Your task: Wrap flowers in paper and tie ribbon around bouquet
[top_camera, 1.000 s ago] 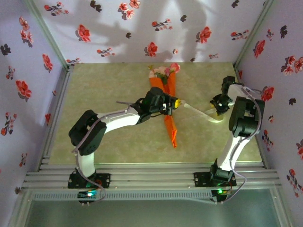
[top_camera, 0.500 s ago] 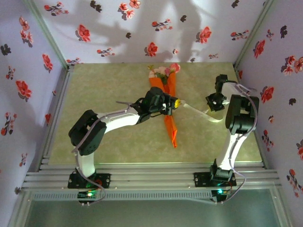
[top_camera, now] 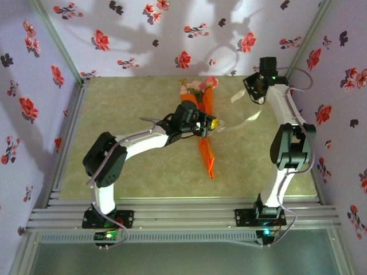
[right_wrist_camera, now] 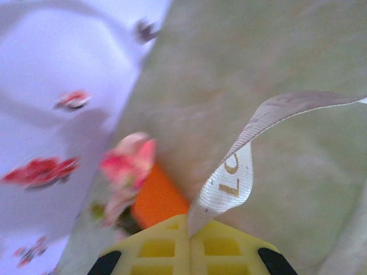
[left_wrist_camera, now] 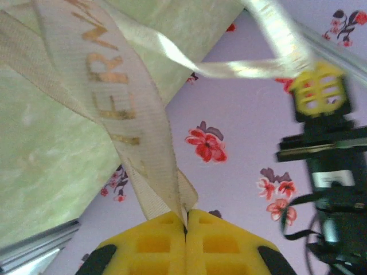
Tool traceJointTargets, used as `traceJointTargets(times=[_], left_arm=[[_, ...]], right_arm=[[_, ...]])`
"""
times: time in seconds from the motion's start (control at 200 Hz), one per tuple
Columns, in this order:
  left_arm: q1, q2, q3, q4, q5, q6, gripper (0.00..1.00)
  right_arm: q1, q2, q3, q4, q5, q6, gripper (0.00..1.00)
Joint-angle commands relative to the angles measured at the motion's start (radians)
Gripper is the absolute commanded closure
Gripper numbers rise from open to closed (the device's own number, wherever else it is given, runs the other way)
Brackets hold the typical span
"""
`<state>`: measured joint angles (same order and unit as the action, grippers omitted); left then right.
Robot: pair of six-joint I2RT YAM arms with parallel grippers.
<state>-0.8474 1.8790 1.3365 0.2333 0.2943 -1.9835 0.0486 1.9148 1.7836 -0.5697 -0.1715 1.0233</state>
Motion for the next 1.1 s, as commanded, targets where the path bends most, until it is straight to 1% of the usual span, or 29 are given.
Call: traceJointTargets(times=[0.0, 0.135, 0.19, 0.245, 0.29, 0.415, 0.525, 0.63, 0.72, 0.815, 0.835, 0.9, 0.92, 0.935, 0.97, 1.01, 1.095], left_arm=[[0.007, 0.023, 0.026, -0.066, 0.037, 0.153, 1.0], [0.007, 0.027, 0.064, -0.122, 0.024, 0.322, 1.0], [0.007, 0.026, 0.066, -0.101, 0.011, 0.378, 1.0], [0.007, 0.025, 0.058, -0.08, 0.004, 0.41, 1.0], [0.007, 0.026, 0.04, -0.041, 0.001, 0.427, 1.0], [0.002, 0.019, -0.011, 0.045, -0.008, 0.47, 1.0], [-0.011, 0.006, -0.033, 0.064, -0.021, 0.542, 1.0], [-0.022, 0.007, -0.045, 0.06, -0.026, 0.577, 1.0], [-0.026, 0.013, -0.059, 0.07, -0.027, 0.578, 1.0], [-0.028, 0.015, -0.068, 0.071, -0.028, 0.581, 1.0], [-0.029, 0.016, -0.07, 0.07, -0.028, 0.58, 1.0], [-0.03, 0.015, -0.075, 0.072, -0.029, 0.581, 1.0], [-0.031, 0.015, -0.074, 0.071, -0.028, 0.58, 1.0], [-0.031, 0.017, -0.076, 0.069, -0.028, 0.581, 1.0], [-0.032, 0.016, -0.077, 0.069, -0.029, 0.581, 1.0], [-0.033, 0.016, -0.079, 0.067, -0.03, 0.579, 1.0], [-0.033, 0.018, -0.082, 0.069, -0.03, 0.573, 1.0]], right_arm=[[0.071, -0.015, 0.057, 0.108, -0.123, -0.014, 1.0], [0.175, 0.037, 0.134, 0.103, -0.245, -0.027, 1.0], [0.219, 0.054, 0.143, 0.118, -0.293, -0.036, 1.0], [0.263, 0.076, 0.157, 0.12, -0.352, -0.048, 1.0], [0.295, 0.098, 0.18, 0.085, -0.394, -0.072, 1.0], [0.381, 0.127, 0.192, -0.03, -0.447, -0.169, 1.0], [0.422, 0.158, 0.165, -0.109, -0.498, -0.237, 1.0], [0.439, 0.211, 0.198, -0.232, -0.569, -0.329, 1.0], [0.457, 0.238, 0.228, -0.363, -0.576, -0.432, 1.0], [0.468, 0.246, 0.216, -0.464, -0.574, -0.51, 1.0], [0.47, 0.247, 0.209, -0.481, -0.571, -0.525, 0.95], [0.473, 0.247, 0.192, -0.514, -0.579, -0.56, 0.65], [0.473, 0.246, 0.191, -0.523, -0.571, -0.566, 0.58], [0.472, 0.243, 0.193, -0.53, -0.56, -0.569, 0.54], [0.47, 0.236, 0.195, -0.535, -0.529, -0.571, 0.49], [0.466, 0.221, 0.197, -0.522, -0.507, -0.563, 0.46], [0.443, 0.195, 0.211, -0.477, -0.482, -0.51, 0.43]])
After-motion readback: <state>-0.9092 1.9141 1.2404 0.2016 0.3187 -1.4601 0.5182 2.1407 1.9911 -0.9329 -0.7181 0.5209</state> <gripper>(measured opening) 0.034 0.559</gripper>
